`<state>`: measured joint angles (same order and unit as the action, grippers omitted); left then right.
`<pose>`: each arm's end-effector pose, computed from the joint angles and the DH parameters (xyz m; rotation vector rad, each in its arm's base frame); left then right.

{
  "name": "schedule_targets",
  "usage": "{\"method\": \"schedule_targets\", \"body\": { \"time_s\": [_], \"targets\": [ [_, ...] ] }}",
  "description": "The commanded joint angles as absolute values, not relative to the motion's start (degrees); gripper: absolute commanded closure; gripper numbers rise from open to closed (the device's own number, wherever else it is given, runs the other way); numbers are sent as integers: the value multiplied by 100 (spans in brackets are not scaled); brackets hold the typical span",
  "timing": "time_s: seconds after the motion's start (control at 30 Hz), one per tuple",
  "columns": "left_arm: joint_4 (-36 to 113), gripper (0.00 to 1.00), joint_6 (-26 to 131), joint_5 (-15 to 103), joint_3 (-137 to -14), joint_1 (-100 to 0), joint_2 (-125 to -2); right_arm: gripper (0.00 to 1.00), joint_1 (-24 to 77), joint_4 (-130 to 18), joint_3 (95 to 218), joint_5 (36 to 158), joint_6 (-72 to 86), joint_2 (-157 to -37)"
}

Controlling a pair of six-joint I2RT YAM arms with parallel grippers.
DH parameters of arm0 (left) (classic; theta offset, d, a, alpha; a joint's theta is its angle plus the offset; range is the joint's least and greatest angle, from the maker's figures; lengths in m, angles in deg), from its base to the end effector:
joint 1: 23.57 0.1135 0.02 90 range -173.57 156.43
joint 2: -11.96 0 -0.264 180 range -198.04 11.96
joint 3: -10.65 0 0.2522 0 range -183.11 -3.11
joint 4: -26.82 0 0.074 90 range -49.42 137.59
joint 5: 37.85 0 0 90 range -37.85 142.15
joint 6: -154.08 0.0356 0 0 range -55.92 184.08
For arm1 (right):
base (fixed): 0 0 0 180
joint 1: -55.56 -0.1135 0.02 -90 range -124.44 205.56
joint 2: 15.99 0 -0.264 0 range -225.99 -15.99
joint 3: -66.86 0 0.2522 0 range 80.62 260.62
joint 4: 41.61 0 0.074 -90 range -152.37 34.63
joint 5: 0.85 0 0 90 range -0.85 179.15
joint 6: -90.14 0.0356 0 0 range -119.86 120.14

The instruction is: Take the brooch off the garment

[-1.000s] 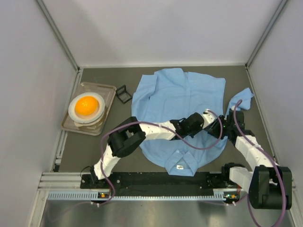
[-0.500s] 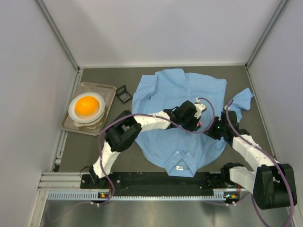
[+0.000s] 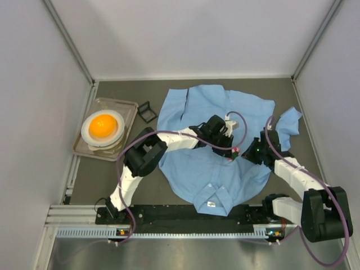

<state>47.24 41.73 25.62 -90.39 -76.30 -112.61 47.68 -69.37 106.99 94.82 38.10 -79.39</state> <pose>0.2763 -0.3894 0.1567 0.9114 2.3852 -1.1329 0.1999 0.0312 0.1648 0.6097 2.4389 0.4610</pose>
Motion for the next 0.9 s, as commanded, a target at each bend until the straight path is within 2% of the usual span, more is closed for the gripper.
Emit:
{"method": "schedule_targets", "body": {
  "time_s": [0.0, 0.87],
  "targets": [
    [4463, 100, 3772, 2095, -8898, -7508, -11416, 87, 4704, -6425, 10831, 9679, 3662, -7997],
    [4568, 100, 3279, 2173, -8906, -7288, -11785, 89, 4317, -6073, 10822, 9838, 3775, -8419]
  ]
}}
